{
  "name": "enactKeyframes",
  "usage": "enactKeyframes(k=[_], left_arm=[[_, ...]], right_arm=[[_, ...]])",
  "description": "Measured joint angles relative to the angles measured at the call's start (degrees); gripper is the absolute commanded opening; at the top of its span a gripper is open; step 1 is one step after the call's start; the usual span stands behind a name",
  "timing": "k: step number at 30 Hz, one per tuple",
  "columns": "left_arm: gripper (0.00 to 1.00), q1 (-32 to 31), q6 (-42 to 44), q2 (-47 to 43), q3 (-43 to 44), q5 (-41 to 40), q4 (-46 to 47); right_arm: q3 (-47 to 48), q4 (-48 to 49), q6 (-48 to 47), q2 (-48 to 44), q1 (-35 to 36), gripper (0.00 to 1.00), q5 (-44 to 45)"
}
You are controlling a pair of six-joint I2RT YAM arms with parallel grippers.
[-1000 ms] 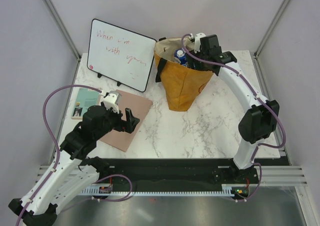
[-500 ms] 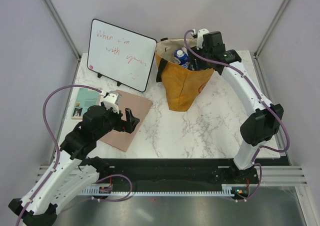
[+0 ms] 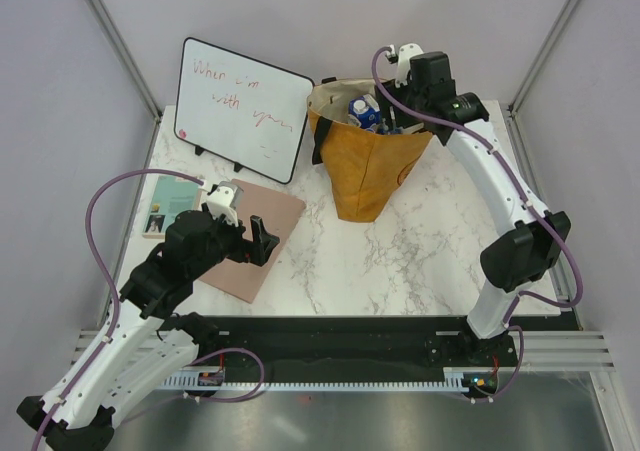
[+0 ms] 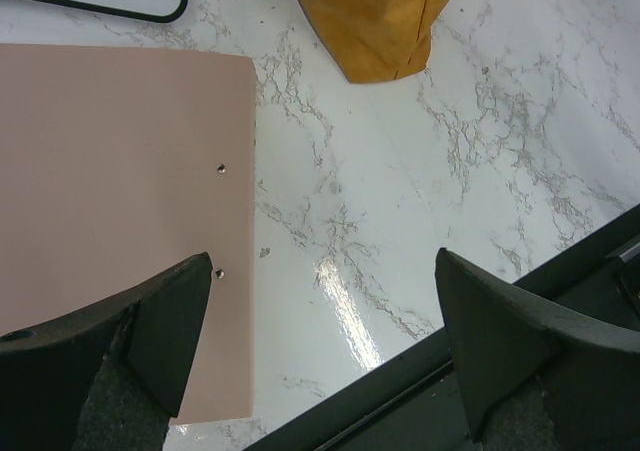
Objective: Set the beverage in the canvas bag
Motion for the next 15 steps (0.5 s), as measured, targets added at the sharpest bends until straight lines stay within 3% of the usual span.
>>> enactKeyframes(k=[11, 12, 14, 15], left_arm=[[1.00, 0.00, 0.00, 0.00, 0.00, 0.00, 0.00], [1.00, 0.00, 0.00, 0.00, 0.00, 0.00, 0.00], [1.00, 0.00, 0.00, 0.00, 0.00, 0.00, 0.00], [1.00, 0.00, 0.00, 0.00, 0.00, 0.00, 0.00]], right_arm=[[4.31, -0.02, 0.50, 0.00, 0.26, 0.80, -0.02], [4.76, -0.02, 0.66, 0.00, 0.35, 0.81, -0.02], [5.46, 0.02, 1.14, -0.02, 0.44, 0.98, -0.07], [5.64, 0.02, 1.84, -0.15, 0.55, 0.98, -0.09]])
